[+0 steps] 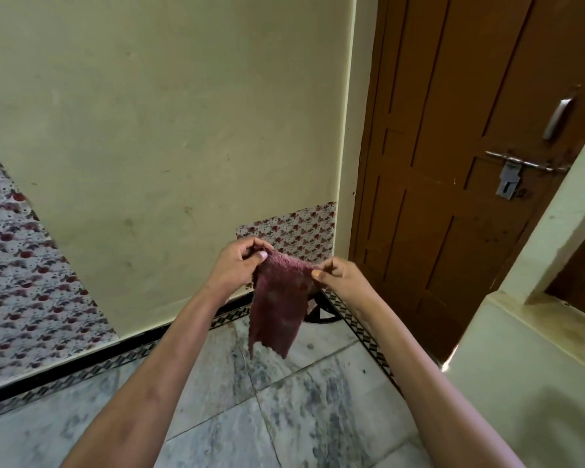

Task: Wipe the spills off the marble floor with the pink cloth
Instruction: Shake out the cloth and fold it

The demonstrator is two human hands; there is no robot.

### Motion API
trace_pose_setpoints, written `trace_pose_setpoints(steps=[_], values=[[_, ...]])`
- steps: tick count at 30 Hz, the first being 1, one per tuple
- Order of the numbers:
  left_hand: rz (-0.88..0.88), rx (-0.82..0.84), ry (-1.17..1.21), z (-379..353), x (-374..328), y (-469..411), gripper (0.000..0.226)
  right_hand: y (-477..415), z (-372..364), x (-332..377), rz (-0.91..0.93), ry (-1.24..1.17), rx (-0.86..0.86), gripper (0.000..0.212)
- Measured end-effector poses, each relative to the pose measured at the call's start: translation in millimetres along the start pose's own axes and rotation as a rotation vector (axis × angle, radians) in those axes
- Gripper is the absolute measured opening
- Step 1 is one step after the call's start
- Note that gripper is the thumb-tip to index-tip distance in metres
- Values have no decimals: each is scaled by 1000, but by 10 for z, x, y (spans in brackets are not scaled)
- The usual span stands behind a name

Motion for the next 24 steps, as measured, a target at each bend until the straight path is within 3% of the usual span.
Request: trace_pose_setpoints(steps=[4, 8, 12, 19, 24], values=[[36, 46, 12, -63, 54, 27, 34, 15, 251, 412, 218, 36, -224, 4], [42, 224, 47, -281, -66, 96, 26, -35, 223, 633, 326, 68, -174, 5], [-18, 242, 38, -463, -241, 77, 22, -21, 192, 783, 395, -25, -71, 18], [-148, 164, 106, -549, -395, 0, 30, -67, 377, 619, 344, -162, -46, 35], [-431, 288, -323, -734, -799, 19, 26, -104, 453, 314, 205, -309, -124, 22]])
Point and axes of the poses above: each hand's wrist, its own y-axis away from the middle knuckle, its own z-axis out of the back of the hand, x = y × z, the point moved 10 cm from there along -y, towards the middle knuckle, and after that the axes turned 2 degrees about -x, right-handed, at the moved point
